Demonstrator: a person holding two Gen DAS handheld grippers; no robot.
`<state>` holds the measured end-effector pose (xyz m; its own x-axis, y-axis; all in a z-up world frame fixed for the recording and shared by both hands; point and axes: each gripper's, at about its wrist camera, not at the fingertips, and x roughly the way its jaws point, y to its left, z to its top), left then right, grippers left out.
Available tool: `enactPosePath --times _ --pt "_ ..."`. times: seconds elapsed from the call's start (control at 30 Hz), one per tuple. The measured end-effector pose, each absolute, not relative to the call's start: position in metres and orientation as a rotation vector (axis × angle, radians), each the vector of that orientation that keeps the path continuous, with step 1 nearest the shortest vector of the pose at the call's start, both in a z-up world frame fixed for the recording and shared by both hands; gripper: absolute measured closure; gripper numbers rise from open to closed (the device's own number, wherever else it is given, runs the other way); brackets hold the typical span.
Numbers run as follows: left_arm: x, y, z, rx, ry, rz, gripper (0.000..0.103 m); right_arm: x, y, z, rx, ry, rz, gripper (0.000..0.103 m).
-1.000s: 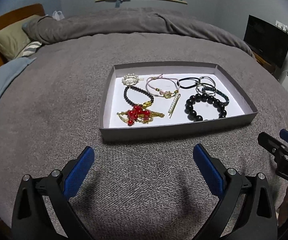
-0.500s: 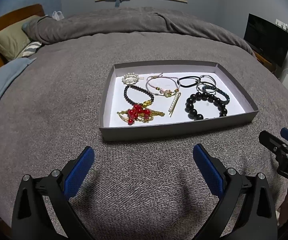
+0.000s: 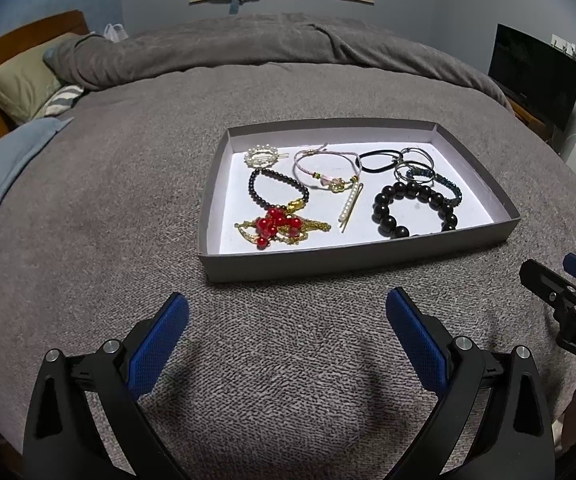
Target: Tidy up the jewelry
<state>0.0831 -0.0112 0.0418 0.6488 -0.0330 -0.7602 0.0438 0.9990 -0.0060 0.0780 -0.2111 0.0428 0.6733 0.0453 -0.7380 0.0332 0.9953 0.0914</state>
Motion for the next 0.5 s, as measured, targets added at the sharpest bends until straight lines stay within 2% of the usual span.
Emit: enactPosePath --times 0.5 --pt "0.0857 -0.0129 0.0415 0.025 0.868 -0.040 0.005 0.0795 -0.2120 0.0410 0.100 0.836 0.003 0.005"
